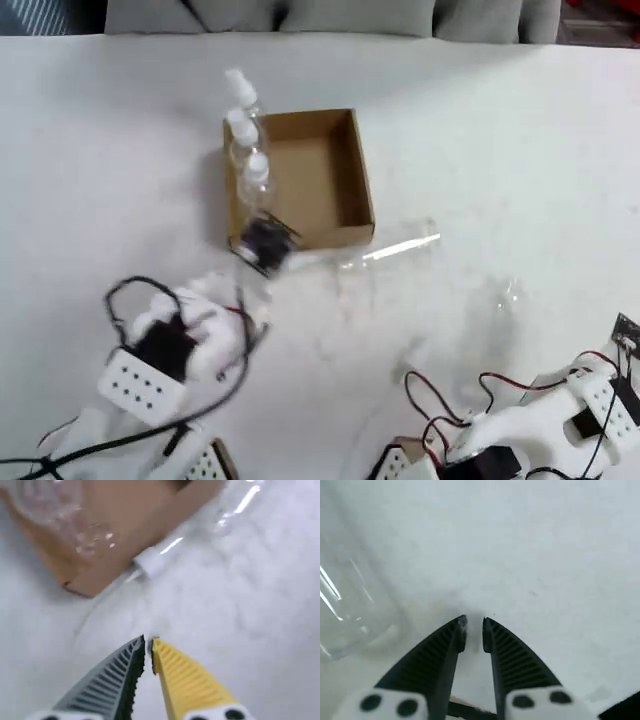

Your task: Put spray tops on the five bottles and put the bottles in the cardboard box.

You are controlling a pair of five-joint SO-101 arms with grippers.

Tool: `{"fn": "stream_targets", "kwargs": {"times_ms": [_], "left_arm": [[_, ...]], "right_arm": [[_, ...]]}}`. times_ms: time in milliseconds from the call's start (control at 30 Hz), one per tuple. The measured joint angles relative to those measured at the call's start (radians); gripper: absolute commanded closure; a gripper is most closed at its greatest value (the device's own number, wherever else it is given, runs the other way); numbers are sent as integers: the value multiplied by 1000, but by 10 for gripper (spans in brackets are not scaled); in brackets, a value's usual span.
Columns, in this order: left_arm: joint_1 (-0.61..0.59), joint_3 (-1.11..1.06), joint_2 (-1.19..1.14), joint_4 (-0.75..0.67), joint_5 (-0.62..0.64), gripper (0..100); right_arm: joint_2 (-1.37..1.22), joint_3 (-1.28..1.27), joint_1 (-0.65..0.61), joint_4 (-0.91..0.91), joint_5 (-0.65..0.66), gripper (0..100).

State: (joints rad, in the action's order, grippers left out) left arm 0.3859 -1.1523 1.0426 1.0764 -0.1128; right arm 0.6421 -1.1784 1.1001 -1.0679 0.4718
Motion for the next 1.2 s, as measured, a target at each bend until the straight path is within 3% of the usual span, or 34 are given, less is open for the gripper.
{"fn": "stream_targets", "kwargs": {"times_ms": [233, 333, 467, 833, 1033, 1200], "left_arm": [[434, 5, 0, 0, 5, 965], [597, 5, 0, -83, 95, 965], [729, 5, 0, -241, 253, 965], [764, -34, -81, -562, 374, 965], [764, 48, -341, -586, 384, 963], [740, 115, -505, -634, 385, 844]], "right_arm": [[0, 0, 0, 0, 9, 971], [0, 0, 0, 0, 9, 971], [0, 0, 0, 0, 9, 971], [0, -2, -2, 0, 9, 971], [0, -5, -5, 0, 12, 971], [0, -5, -5, 0, 12, 971]]}}
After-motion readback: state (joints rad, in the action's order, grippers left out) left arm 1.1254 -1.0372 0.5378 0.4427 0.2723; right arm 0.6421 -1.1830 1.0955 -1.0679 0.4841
